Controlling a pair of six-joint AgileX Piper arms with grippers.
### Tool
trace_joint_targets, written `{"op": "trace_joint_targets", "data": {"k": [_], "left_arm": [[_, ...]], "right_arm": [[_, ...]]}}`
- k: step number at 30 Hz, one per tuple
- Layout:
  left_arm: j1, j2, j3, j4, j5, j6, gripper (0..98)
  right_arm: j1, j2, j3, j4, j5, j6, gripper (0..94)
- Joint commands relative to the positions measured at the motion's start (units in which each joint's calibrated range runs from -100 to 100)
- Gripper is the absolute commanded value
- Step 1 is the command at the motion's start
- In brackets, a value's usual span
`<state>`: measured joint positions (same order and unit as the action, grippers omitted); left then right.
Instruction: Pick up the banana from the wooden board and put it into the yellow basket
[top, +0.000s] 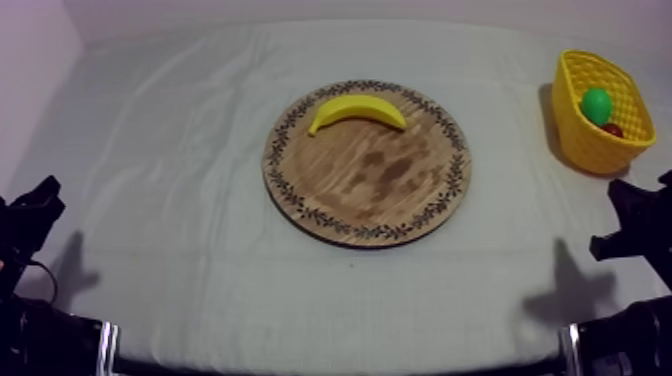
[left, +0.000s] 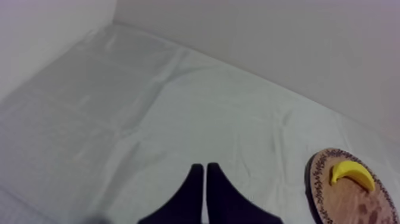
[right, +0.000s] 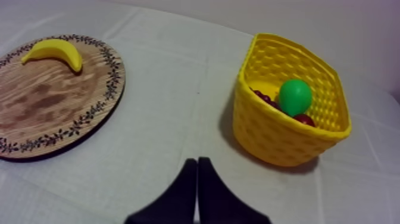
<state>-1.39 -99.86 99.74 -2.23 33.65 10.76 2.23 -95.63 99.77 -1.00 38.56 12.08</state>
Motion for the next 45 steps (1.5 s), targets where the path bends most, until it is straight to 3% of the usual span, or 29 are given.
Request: {"op": "trace_joint_targets", "data": {"k": [1,14,19,22,27,31,39,45], "left_arm": [[0.0,0.0,0.0,0.01,0.0,0.0,0.1],[0.0,0.0,0.0,0.01,0.0,0.0,0.1],[0.0,0.0,0.0,0.01,0.0,0.0,0.1],[0.0,0.0,0.0,0.01,0.0,0.0,0.1],[0.0,0.0,0.0,0.01,0.0,0.0,0.1],[0.0,0.0,0.0,0.01,0.0,0.0,0.1],[0.0,0.0,0.0,0.01,0.0,0.0,0.1],[0.0,0.0,0.0,0.01,0.0,0.0,0.1]], "right_arm": [[-1.6,-0.1,-1.3,-0.4,3.4,-5.4,5.8],[-2.4,-0.1,-1.3,-0.5,3.4,-4.1,6.2],[-2.7,1.4,-4.2,1.5,3.0,-6.1,17.4],[-2.8,5.4,-12.2,1.8,3.9,-6.6,18.9],[-4.2,16.4,-32.9,-1.7,9.6,-1.4,9.7],[-5.7,28.9,-49.0,-2.9,14.7,2.4,2.9],[-5.3,56.3,-75.4,-2.9,24.0,7.5,0.7],[-10.3,73.9,-89.8,0.1,31.1,11.1,0.8]]}}
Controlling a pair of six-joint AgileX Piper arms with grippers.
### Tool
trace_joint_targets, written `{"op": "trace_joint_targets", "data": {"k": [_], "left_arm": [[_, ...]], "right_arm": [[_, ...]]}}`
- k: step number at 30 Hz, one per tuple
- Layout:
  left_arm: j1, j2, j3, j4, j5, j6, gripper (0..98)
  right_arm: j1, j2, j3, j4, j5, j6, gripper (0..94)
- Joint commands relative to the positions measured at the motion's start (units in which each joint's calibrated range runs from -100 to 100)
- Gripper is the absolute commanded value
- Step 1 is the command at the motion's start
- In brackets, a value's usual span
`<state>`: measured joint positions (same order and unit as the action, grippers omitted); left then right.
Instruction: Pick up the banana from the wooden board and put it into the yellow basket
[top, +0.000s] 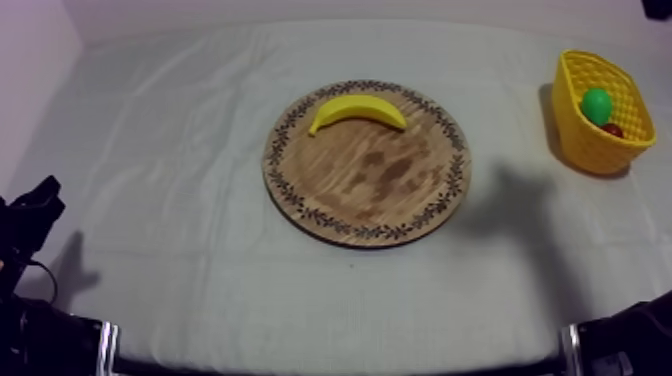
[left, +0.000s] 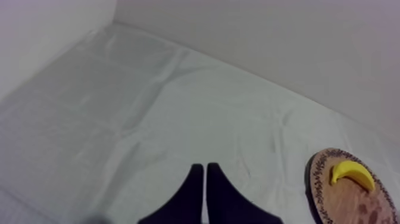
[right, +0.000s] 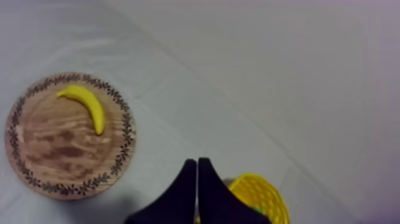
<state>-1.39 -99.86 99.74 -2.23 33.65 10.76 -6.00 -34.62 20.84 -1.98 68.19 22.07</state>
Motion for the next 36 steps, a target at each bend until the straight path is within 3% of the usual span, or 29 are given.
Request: {"op": "trace_joint_targets", "data": {"k": [1,5,15,31,33,36], "left_arm": [[0.0,0.0,0.0,0.01,0.0,0.0,0.1],[0.0,0.0,0.0,0.01,0.0,0.0,0.1],[0.0,0.0,0.0,0.01,0.0,0.0,0.1],[0.0,0.0,0.0,0.01,0.0,0.0,0.1],[0.0,0.0,0.0,0.01,0.0,0.0,0.1],[0.0,0.0,0.0,0.01,0.0,0.0,0.1]], "right_arm": [[-3.2,15.4,-12.3,1.9,2.0,1.2,0.8],[-7.3,24.7,-16.2,5.0,2.4,0.1,0.7],[-14.8,43.8,-21.8,8.5,0.5,-3.8,1.9],[-15.9,57.9,-26.5,9.7,0.0,-5.2,1.8],[-16.1,58.4,-25.8,9.9,-0.4,-5.3,6.1],[-16.5,58.8,-23.5,10.8,-1.8,-5.8,24.4]]}}
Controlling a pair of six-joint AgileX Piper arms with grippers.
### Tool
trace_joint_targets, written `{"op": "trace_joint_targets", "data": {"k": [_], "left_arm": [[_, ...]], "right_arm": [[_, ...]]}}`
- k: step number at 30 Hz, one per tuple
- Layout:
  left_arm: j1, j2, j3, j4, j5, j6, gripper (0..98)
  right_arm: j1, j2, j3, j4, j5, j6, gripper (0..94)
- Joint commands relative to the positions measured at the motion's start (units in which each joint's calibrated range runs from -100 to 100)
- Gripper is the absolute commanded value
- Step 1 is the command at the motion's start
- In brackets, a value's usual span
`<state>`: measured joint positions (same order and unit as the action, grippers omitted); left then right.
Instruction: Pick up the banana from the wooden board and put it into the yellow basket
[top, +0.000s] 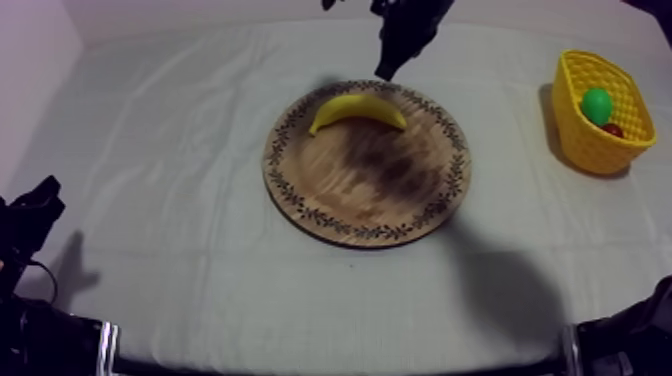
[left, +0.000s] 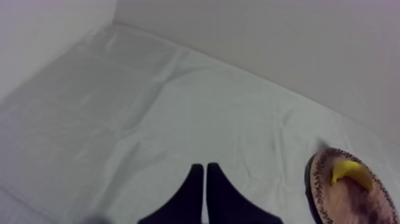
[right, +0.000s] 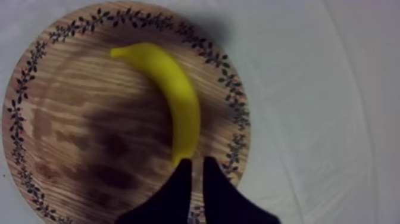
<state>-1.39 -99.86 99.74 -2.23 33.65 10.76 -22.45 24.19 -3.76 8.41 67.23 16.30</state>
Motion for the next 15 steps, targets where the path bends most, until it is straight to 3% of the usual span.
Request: {"op": "trace_joint_targets", "data": {"k": [1,4,7,15], "left_arm": [[0.0,0.0,0.0,0.01,0.0,0.0,0.1],[0.0,0.0,0.0,0.01,0.0,0.0,0.1],[0.0,0.0,0.0,0.01,0.0,0.0,0.1],[0.0,0.0,0.0,0.01,0.0,0.0,0.1]], "right_arm": [[-0.2,0.0,2.1,0.5,-1.4,-0.1,32.6],[0.0,-0.7,4.9,-1.0,-2.1,1.6,53.6],[-0.2,-1.7,6.4,-3.0,-0.9,4.1,64.9],[-1.6,-4.6,8.9,-4.1,-0.8,6.2,71.0]]}}
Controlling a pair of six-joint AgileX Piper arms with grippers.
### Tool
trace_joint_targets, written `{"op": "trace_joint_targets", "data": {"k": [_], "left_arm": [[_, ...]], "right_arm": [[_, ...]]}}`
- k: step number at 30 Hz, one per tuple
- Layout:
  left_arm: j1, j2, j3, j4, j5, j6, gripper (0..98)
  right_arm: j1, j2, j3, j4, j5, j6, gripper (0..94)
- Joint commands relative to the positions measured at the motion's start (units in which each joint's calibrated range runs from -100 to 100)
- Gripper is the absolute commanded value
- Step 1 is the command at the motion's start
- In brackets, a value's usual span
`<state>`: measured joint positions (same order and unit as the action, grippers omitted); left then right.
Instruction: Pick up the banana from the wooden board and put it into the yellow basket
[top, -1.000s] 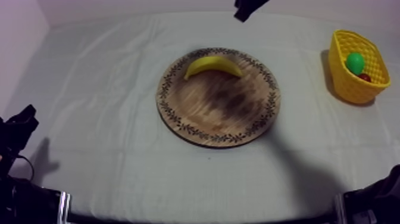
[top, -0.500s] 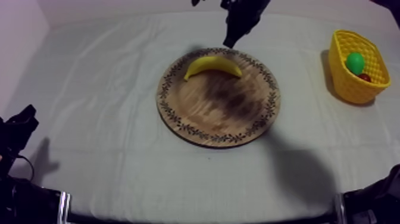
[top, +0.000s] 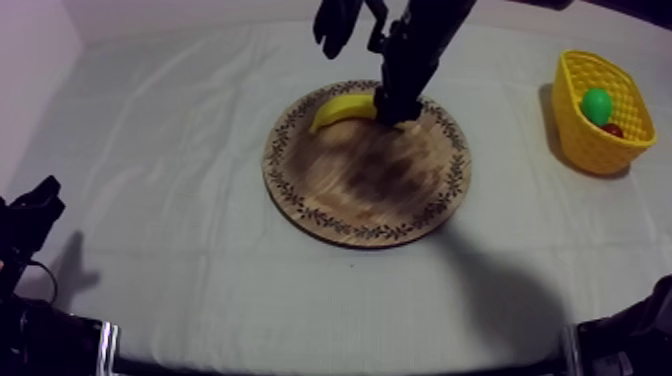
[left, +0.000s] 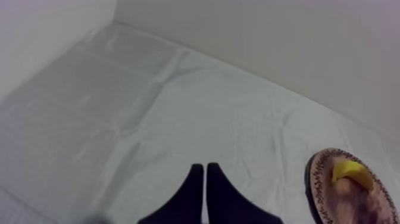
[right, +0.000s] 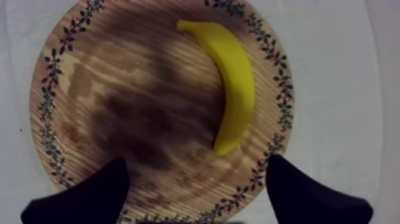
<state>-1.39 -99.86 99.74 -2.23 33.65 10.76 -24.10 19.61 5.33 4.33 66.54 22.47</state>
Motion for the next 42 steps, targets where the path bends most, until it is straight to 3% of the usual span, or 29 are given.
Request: {"op": "trace_joint_targets", "data": {"k": [1,22,34,38,42], "left_arm": [[0.0,0.0,0.0,0.01,0.0,0.0,0.1],[0.0,0.0,0.0,0.01,0.0,0.0,0.1],[0.0,0.0,0.0,0.01,0.0,0.0,0.1],[0.0,0.0,0.0,0.01,0.0,0.0,0.1],[0.0,0.0,0.0,0.01,0.0,0.0,0.1]], "right_arm": [[0.1,-0.1,-0.3,0.1,-0.1,0.0,71.0],[0.7,18.8,-16.1,2.2,1.4,-0.8,68.3],[1.7,27.3,-24.2,1.1,4.4,-0.2,66.0],[1.8,29.7,-27.4,0.8,5.6,-0.5,62.9],[1.9,31.5,-30.3,0.2,7.1,-0.5,54.3]]}}
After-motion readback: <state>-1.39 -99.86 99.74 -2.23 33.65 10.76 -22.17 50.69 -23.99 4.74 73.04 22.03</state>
